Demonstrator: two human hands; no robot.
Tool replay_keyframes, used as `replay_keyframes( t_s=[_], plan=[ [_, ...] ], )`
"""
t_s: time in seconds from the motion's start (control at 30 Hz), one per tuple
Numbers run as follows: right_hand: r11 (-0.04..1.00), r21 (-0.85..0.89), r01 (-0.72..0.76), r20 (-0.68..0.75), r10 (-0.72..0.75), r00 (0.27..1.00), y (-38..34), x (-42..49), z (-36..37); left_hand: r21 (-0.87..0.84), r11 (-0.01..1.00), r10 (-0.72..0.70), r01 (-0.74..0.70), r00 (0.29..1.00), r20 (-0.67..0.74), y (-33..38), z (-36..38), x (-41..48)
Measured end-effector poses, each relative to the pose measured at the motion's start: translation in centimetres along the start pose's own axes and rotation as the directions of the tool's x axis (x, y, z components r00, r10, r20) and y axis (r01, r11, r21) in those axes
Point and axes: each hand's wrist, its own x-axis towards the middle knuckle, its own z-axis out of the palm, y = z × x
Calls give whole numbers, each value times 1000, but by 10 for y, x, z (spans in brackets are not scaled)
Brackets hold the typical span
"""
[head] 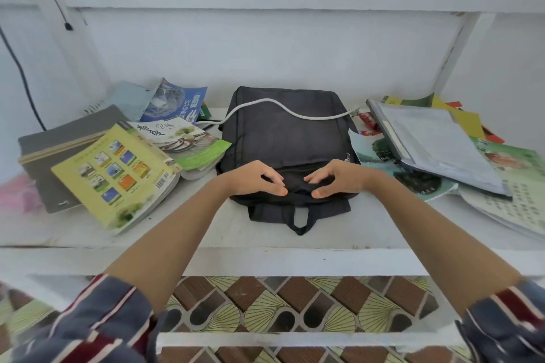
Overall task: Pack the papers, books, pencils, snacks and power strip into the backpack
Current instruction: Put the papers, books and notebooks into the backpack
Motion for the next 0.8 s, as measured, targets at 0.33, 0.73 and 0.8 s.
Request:
replay_keyframes(
  t_s=[0.33, 0.73, 0.8],
  plan=[
    [997, -24, 68, -397, -72, 915, -13, 31, -10, 79, 989, 149, -126, 826, -544, 5, -5, 4],
    [989, 90, 115, -528, -50, 848, -11, 65, -43, 864, 499, 576, -74, 772, -267, -4, 14, 40],
    [993, 86, 82, -537, -23, 844, -8, 69, -46, 848, 522, 561, -92, 786, -260, -4, 10, 45]
  ],
)
